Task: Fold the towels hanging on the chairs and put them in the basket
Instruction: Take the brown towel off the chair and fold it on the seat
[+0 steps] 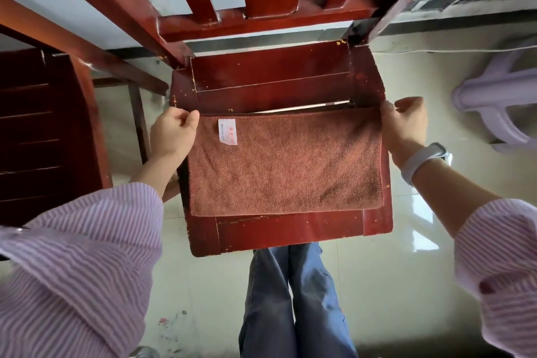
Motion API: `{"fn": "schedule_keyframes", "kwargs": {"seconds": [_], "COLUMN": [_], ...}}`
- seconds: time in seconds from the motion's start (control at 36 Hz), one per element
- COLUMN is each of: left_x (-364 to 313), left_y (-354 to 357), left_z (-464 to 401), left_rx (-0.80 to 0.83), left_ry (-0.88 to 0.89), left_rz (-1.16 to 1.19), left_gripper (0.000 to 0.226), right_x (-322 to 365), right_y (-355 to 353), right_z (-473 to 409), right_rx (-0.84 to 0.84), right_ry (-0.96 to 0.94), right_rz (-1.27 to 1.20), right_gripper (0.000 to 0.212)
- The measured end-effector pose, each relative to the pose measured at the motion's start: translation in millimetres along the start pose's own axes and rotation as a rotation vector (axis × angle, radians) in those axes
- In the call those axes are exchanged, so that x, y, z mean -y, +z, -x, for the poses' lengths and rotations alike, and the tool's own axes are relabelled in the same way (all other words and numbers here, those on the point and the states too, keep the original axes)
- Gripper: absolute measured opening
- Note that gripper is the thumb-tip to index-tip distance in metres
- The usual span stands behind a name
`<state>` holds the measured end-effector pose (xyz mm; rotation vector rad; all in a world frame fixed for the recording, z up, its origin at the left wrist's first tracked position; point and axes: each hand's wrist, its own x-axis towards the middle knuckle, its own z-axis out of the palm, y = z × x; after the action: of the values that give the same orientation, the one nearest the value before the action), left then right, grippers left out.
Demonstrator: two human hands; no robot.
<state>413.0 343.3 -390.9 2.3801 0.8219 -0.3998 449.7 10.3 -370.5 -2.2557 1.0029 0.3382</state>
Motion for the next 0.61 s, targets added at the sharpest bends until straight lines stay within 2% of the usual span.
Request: {"fn": "schedule_keyframes", "kwargs": {"seconds": [0.06, 0.11, 0.19, 0.28, 0.39, 0.47, 0.61], "left_x": [1.4, 5.0, 6.6, 6.5, 3.6, -0.3, -2.3], "left_y": [-2.5, -4.1, -6.0, -6.5, -9.3, -12.7, -16.9], "left_z": [2.8, 4.1, 3.4, 2.0, 9.1, 16.4, 21.9], "left_rx": [0.008, 0.032, 0.031, 0.028, -0.011, -0.012, -0.024], "left_ry": [-0.004, 0.016, 0.057, 0.119, 0.210, 0.213, 0.220], "left_rz": [0.098, 0.156, 0.176, 0.175, 0.166, 0.199, 0.246], "left_gripper": [0.024, 0.018, 0.012, 0.012, 0.015, 0.016, 0.018], "right_x": [1.4, -0.2, 2.9, 20.6, 46.3, 58.6, 66.3], "right_y": [0.0, 4.7, 21.4, 40.9, 64.3, 77.2, 87.3], "right_z": [9.1, 17.6, 30.2, 43.9, 55.1, 59.9, 62.2], "right_rx": [-0.106, -0.150, 0.041, 0.194, 0.356, 0.471, 0.519], "right_ry": [-0.104, -0.326, -0.662, -0.873, -0.968, -0.978, -0.966], "right_rz": [-0.035, 0.062, 0.312, 0.473, 0.534, 0.572, 0.555], "right_gripper": [0.023, 0.023, 0.030, 0.034, 0.031, 0.030, 0.028]}}
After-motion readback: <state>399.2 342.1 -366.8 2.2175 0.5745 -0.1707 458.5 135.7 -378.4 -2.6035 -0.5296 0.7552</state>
